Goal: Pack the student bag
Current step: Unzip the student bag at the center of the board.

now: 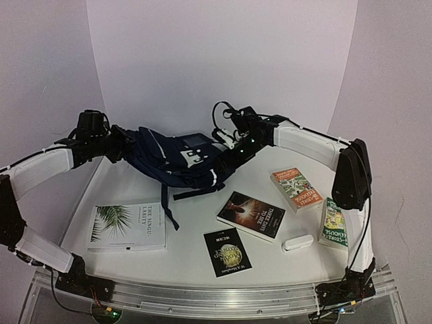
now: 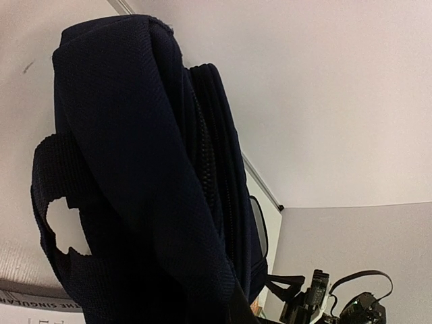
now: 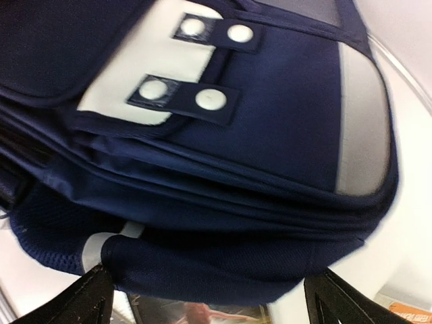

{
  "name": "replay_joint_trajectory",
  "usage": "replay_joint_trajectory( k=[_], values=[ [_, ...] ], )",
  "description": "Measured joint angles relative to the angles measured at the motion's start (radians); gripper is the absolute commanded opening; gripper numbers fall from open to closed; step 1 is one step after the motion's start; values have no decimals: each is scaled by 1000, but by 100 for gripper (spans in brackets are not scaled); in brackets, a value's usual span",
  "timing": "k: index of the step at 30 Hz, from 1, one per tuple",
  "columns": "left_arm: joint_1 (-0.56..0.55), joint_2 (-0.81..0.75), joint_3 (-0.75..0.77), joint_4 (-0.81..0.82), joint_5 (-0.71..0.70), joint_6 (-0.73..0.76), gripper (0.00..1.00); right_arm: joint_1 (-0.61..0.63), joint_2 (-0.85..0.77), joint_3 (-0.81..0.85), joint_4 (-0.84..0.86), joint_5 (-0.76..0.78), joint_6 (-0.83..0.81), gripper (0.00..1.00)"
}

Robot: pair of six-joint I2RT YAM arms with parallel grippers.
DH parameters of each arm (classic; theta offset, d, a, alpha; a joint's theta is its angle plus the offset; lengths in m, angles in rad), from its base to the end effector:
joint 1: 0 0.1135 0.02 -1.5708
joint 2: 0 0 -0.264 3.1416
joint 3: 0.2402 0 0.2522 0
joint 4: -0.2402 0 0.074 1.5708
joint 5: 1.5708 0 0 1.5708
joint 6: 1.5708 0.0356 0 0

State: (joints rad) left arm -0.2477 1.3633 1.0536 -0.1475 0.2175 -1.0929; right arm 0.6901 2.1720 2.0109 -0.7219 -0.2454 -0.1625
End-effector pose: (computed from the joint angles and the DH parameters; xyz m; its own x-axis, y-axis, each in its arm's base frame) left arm 0.3033 -0.0846 0.3063 -0.5761 -0.7486 -0.3281 -0.1836 0.5096 -0.8406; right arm 0.3721 0.3184 0.2673 -0.4689 -0.5905 -0.6568 -0.8232 0.5618 0.0825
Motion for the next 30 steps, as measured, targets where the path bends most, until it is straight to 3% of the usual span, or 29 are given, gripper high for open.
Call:
replay_joint_trajectory(
  k=[8,18,30],
  values=[
    [-36,-102,-99,-27,-177,-43,0,-22,56,36,41,57,-14,98],
    [-216,-16,-101,52,-310,-65,1,20,-44,24,35,-205,40,94],
    [-351,36,-101,148,-379,-59,3,134,66,297,42,-199,120,83]
  ],
)
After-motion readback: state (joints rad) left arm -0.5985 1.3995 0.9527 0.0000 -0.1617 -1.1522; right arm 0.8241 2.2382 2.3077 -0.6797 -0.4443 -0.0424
